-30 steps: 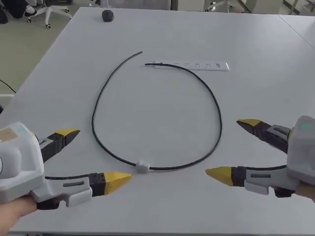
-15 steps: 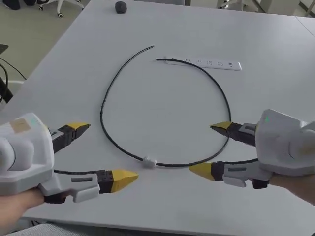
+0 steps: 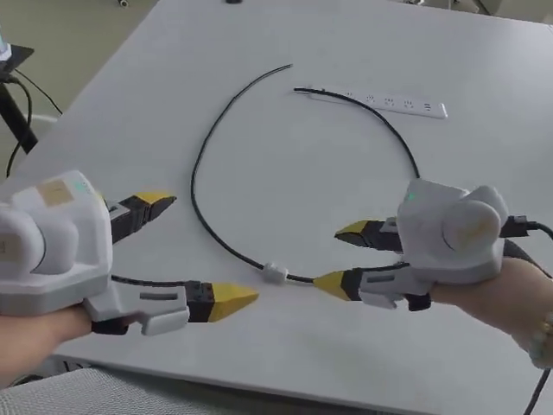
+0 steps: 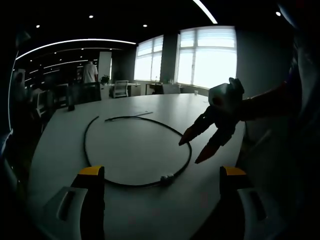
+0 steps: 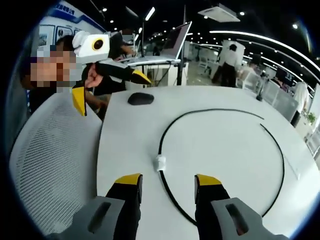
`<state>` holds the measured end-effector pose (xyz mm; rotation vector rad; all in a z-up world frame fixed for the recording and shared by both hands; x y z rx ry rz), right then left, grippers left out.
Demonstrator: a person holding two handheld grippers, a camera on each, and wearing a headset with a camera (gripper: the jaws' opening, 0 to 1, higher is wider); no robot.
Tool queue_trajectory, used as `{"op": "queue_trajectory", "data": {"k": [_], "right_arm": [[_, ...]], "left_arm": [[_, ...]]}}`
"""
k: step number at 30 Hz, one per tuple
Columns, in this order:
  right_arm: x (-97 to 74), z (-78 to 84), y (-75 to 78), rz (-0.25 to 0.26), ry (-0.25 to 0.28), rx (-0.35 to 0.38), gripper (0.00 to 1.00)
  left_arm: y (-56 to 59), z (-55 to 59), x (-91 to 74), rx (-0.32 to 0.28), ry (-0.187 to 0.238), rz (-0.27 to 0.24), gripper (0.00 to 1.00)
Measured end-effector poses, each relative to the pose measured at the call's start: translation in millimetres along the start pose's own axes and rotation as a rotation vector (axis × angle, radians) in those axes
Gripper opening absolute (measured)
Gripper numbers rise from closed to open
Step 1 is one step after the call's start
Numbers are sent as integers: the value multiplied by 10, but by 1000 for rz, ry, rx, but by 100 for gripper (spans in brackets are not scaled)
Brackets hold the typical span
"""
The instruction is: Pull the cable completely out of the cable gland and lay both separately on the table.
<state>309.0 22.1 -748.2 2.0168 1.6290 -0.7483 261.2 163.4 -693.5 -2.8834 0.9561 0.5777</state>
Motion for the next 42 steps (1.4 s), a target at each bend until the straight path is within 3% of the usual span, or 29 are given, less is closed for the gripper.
{"op": "queue_trajectory", "data": {"k": [21, 29, 42], "right_arm": [[589, 64, -107, -90, -159, -19, 21], [680, 111, -35, -90, -222, -8, 15], [719, 136, -41, -119, -239, -1, 9]], "left_arm": [[-7, -36, 3, 17, 17, 4, 96], [-43, -44, 27, 14, 18, 2, 95], [-65, -51, 60, 6, 15, 0, 95]]}}
Point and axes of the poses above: the centre of the closed fingertips' face, and the gripper's own axes: x roughly forward along the fingers, y roughly to its right, z roughly out of its underside, the point moved 3 cm from there along -x, roughly backward along the fingers, and after that the axes turned 4 degrees about -z, right-handed, at the moved point
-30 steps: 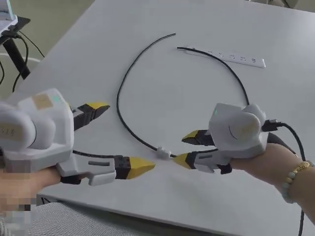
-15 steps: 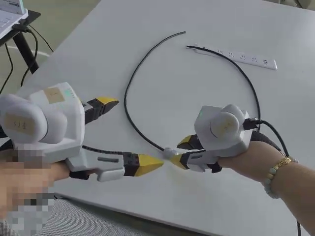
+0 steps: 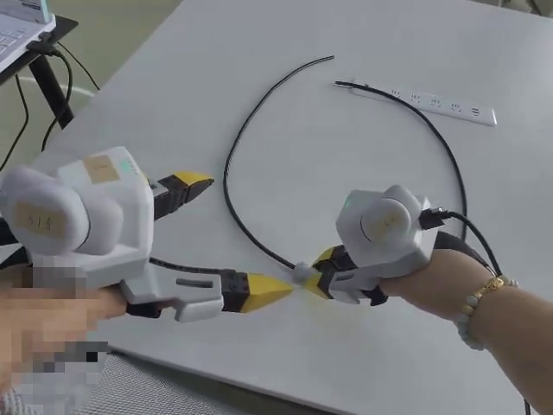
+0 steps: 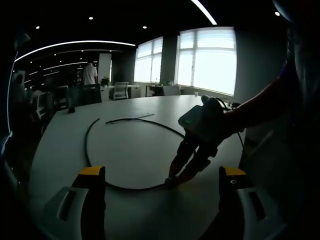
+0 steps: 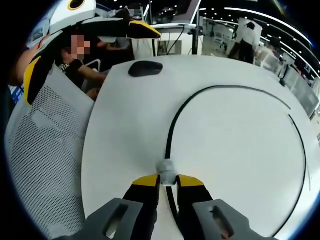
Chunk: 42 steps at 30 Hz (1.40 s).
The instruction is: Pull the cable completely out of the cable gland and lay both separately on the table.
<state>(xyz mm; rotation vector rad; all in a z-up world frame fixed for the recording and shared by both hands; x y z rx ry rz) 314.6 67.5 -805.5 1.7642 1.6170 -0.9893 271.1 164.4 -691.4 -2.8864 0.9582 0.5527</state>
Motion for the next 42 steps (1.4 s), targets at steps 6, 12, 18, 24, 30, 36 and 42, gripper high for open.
{"op": "queue_trajectory", "data": {"k": [6, 12, 18, 24, 30, 36, 42], "right_arm": [[-1, 3, 14, -3, 5, -3, 9], [-50, 5, 24, 2, -8, -48, 8], [-429, -152, 98, 48, 57, -86, 8], [-831, -327, 181, 98, 108, -104, 8], [-1025, -375, 206, 128, 141, -103, 8], [-1107, -359, 191, 141, 168, -86, 8], [-1207, -384, 163, 149, 195, -76, 8]], "left_arm": [[10, -12, 34, 2, -7, 7, 94], [21, -49, 77, 19, -11, 17, 93], [44, -142, 138, 53, -3, 46, 88], [102, -290, 249, 101, 11, 84, 85], [162, -367, 361, 132, 10, 119, 85], [214, -421, 467, 155, 14, 170, 81], [239, -525, 589, 201, 34, 253, 59]]}}
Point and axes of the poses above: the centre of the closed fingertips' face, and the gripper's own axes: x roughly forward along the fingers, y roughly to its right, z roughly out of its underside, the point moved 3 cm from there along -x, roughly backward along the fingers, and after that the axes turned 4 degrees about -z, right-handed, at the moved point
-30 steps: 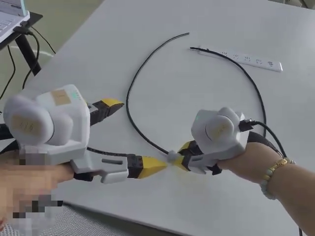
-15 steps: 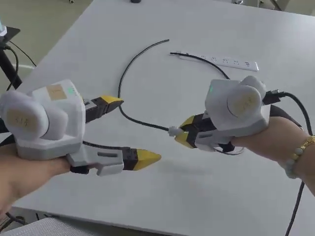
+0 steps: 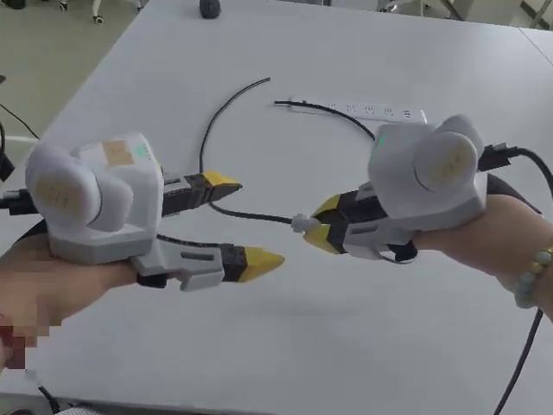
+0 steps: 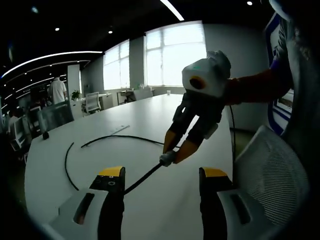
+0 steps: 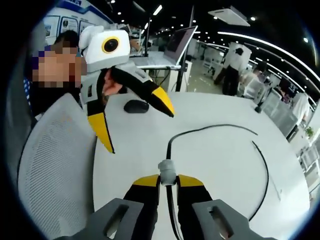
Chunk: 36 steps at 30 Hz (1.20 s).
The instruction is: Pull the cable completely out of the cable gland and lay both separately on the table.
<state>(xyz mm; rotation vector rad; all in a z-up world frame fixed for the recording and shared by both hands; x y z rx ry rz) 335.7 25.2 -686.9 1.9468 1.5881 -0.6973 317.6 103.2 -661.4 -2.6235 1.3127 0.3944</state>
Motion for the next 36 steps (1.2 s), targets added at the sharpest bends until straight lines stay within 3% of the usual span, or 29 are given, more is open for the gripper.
{"op": "queue_trajectory", "data": {"k": [2, 5, 8, 17, 22, 26, 29, 31, 36], "right_arm": [[-35, -15, -4, 5, 1, -6, 8], [-84, -49, -1, 10, 13, -5, 8], [-149, -100, -5, 21, 20, -16, 8], [-315, -284, -43, 38, 51, -61, 8], [-367, -265, -36, 39, 47, -74, 8], [-425, -279, -22, 41, 50, -79, 8], [-456, -283, -5, 44, 51, -80, 8], [-476, -288, 9, 43, 52, -78, 8], [-494, -299, 18, 37, 53, -81, 8]], "left_arm": [[-25, -19, 40, -6, -2, 7, 55], [-47, -51, 93, 41, -18, 14, 57], [-31, -100, 115, 52, -12, 25, 57], [36, -107, 159, 81, -15, 45, 58], [35, -245, 172, 84, 26, 51, 55], [23, -306, 216, 110, 33, 67, 54], [11, -366, 243, 173, 46, 74, 50], [37, -411, 266, 163, 54, 106, 47], [74, -488, 328, 226, 58, 155, 40]]}}
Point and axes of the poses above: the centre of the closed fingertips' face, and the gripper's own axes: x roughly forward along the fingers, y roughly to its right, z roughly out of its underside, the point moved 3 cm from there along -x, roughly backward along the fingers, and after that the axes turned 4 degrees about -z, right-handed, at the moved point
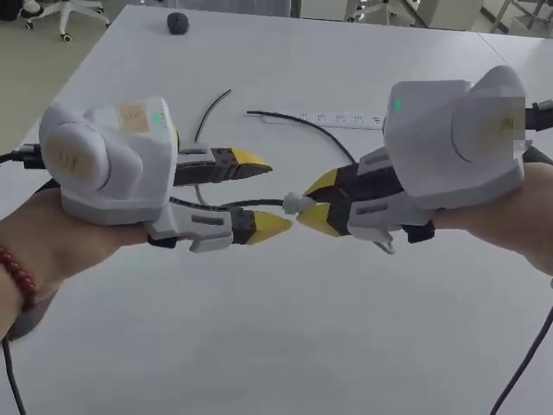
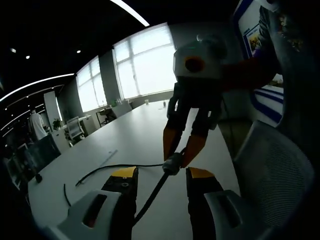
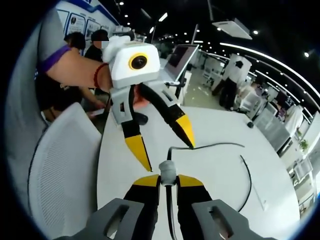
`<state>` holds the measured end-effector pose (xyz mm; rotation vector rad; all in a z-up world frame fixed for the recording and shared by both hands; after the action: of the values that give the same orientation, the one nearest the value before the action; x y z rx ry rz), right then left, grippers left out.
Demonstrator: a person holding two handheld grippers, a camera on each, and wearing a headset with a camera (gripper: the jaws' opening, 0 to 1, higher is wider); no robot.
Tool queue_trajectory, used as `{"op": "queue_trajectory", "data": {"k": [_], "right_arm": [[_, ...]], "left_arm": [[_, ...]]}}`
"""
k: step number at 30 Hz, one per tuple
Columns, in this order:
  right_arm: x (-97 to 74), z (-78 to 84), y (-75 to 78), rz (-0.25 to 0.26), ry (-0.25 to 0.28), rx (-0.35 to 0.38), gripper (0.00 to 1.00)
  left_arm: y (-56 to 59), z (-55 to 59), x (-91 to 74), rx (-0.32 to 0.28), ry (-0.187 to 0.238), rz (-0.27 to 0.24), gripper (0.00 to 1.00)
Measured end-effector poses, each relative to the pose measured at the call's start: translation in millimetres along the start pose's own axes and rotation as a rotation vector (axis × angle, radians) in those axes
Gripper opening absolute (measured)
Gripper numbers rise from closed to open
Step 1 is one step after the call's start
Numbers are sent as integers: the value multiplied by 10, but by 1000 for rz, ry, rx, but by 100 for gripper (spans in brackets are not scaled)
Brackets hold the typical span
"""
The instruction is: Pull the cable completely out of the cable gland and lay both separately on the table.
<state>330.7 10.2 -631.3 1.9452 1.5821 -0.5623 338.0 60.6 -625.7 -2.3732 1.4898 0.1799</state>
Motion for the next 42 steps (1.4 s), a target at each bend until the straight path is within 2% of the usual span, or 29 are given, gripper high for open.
{"op": "queue_trajectory", "data": {"k": [2, 3, 8, 14, 22, 26, 27, 33, 42], "right_arm": [[-8, -4, 5, -3, 4, 4, 8], [-13, -3, 7, -4, 4, 4, 8], [-40, -3, 21, -8, 12, 16, 8], [-35, -6, 4, -17, 13, 19, 8], [-37, 5, -4, -20, 8, 17, 8], [-27, 3, -24, -29, 11, 11, 8], [-29, -3, -28, -31, 13, 11, 8], [-10, -4, -71, -59, 11, 9, 8], [9, -17, -81, -92, 21, 22, 7]], "left_arm": [[14, -14, 12, 11, 5, 19, 37], [22, -25, 18, 38, 7, 38, 35], [-1, 1, 30, 51, -9, 69, 31], [24, -50, 54, 53, 23, 108, 28], [90, -49, 81, 86, 13, 141, 23], [132, -4, 65, 151, -23, 193, 22], [155, 15, 59, 139, -31, 212, 21], [127, -13, 37, 169, -32, 236, 18], [161, -20, 51, 223, -34, 264, 17]]}}
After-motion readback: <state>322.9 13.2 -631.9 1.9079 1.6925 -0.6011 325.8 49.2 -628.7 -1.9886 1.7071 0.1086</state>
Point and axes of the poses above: the centre of the closed fingertips' face, and the gripper's own axes: x roughly forward along the fingers, y roughly to its right, z roughly out of its underside, the point moved 3 cm from there along -x, roughly backward along the fingers, and after that the axes turned 4 degrees about -z, right-handed, at the moved point
